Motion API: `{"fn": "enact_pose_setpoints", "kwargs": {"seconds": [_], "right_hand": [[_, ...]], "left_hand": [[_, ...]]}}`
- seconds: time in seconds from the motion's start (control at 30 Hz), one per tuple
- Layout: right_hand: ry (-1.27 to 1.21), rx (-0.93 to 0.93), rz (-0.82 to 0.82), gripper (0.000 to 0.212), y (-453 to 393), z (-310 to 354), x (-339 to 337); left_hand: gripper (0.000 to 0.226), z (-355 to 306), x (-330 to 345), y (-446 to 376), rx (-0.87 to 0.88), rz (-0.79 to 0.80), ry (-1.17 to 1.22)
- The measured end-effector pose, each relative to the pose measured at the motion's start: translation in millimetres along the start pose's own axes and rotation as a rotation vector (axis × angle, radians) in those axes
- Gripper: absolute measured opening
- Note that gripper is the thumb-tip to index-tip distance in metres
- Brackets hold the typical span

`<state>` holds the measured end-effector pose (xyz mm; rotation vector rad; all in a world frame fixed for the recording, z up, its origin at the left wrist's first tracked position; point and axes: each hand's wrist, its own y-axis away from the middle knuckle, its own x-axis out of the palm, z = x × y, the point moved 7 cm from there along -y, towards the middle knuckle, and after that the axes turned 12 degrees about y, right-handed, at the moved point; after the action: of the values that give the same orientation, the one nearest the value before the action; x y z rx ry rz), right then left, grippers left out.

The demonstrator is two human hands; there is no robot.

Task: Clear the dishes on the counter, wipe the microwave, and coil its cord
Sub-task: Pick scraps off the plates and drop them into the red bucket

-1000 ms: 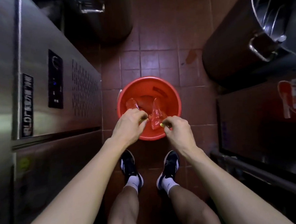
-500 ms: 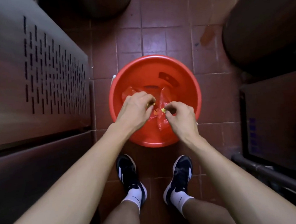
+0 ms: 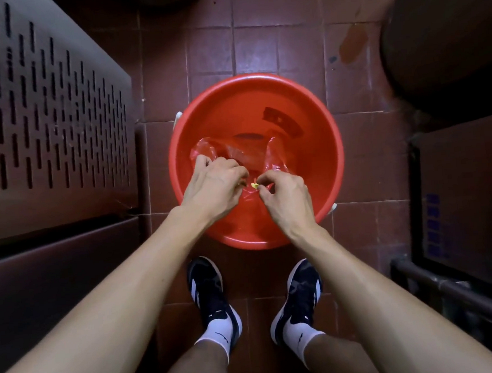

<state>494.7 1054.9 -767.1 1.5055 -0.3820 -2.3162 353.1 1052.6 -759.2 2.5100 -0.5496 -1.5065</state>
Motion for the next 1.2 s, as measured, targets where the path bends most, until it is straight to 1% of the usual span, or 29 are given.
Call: {"fn": "enact_pose_setpoints", "kwargs": {"seconds": [0.13, 0.23, 0.43, 0.53, 0.6, 0.67, 0.77, 0.87, 1.0, 1.1, 1.2], "right_hand": [[0.061, -0.044, -0.017, 0.021, 1.4, -1.9, 3.7], [0.185, -0.142, -0.039, 0.025, 4.1, 1.3, 4.7], [0.529, -0.253, 0.019, 0.034, 12.6, 3.5, 5.6], [0.73, -0.291, 0.112, 0.034, 14.0, -1.0, 2.8], [0.84, -0.293, 0.159, 0.036, 13.0, -9.2, 0.4], [0.907, -0.255, 0.161, 0.039, 10.3, -20.2, -7.0], [0.898, -0.183, 0.114, 0.038, 7.1, -32.4, -23.9], [0.863, -0.215, 0.097, 0.035, 13.5, -27.5, -32.7], [0.771, -0.258, 0.111, 0.038, 32.4, -4.9, -42.8], [0.732, -0.262, 0.114, 0.041, 49.8, 14.5, -66.0], [0.688, -0.283, 0.085, 0.039, 72.1, 39.8, -106.8]], "left_hand": [[0.028, 1.7, 4.9, 4.5, 0.011, 0.0, -0.037], [0.029, 2.6, 8.4, 8.7, 0.021, 0.01, -0.062], [0.032, -3.1, 4.1, 19.4, 0.029, 0.031, -0.122], [0.034, -1.2, -1.5, 24.0, 0.006, 0.053, -0.187], [0.035, 4.0, -4.4, 24.7, -0.015, 0.062, -0.202], [0.036, 8.7, -7.4, 25.6, -0.031, 0.064, -0.204], [0.035, 7.5, -11.4, 27.7, -0.029, 0.057, -0.196], [0.036, -5.1, -12.9, 32.8, -0.014, 0.063, -0.195], [0.038, -25.5, -22.1, 48.2, -0.033, 0.087, -0.165], [0.041, -42.3, -43.0, 67.5, -0.072, 0.109, -0.144], [0.042, -65.1, -81.2, 92.5, -0.115, 0.087, -0.115]]}}
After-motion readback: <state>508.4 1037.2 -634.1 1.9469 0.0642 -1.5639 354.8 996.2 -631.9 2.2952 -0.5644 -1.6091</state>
